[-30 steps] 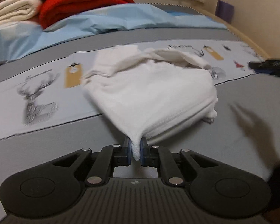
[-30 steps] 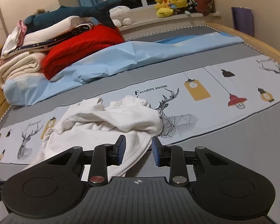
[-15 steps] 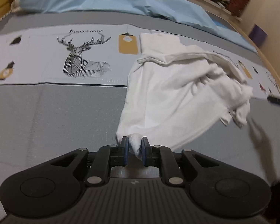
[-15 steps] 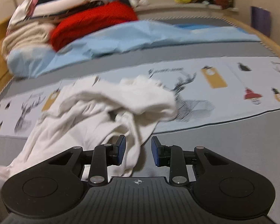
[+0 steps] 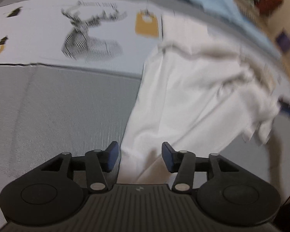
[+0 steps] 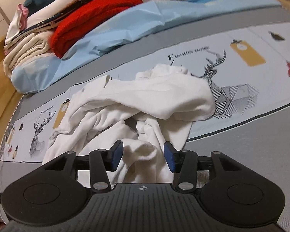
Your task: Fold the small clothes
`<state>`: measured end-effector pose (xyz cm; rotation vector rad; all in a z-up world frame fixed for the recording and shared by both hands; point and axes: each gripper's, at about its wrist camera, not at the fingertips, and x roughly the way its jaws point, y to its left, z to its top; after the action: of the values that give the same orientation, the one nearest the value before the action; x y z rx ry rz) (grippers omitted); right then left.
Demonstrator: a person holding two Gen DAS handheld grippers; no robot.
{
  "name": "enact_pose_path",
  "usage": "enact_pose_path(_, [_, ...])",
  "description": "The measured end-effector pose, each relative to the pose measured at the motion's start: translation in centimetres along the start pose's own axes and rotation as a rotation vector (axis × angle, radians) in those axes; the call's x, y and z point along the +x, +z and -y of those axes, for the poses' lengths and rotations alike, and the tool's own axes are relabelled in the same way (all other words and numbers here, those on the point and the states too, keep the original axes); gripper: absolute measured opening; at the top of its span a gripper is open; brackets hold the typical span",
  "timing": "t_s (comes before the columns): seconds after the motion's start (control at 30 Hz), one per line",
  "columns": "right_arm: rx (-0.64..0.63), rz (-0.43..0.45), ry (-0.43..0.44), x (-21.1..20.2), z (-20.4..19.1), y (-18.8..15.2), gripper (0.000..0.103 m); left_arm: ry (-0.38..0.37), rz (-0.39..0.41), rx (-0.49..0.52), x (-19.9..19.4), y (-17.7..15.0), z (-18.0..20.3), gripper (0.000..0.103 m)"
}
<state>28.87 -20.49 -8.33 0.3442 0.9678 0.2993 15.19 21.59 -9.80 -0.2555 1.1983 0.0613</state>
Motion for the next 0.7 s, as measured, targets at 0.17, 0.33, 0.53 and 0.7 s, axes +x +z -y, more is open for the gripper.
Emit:
enact_pose_path(0.17, [-0.038, -0.048, 0.005, 1.9, -0.7, -0.3, 0.044, 0.059, -0.090, 0.076, 2.1, -0.8, 0.6, 0.054])
enact_pose_path(0.33, [-0.179, -0.011, -0.008, 1.2, -2.8, -0.7, 0.010, 0.072, -0.125, 0.127, 2.5, -1.8, 0.8, 0.008])
enact_pose_path(0.53, [-0.120, 0.262, 0.094, -9.2, -1.8, 1.3, 0.008, -0.028, 0.003, 0.138, -1.1, -2.8, 1.3, 0.006])
enact_pose_path(0.7, [-0.258, 0.200, -0.045, -14.2, 1.3, -0.5, 0.008, -0.120, 0.043, 0.280, -3.3, -5.1, 2.6, 0.006])
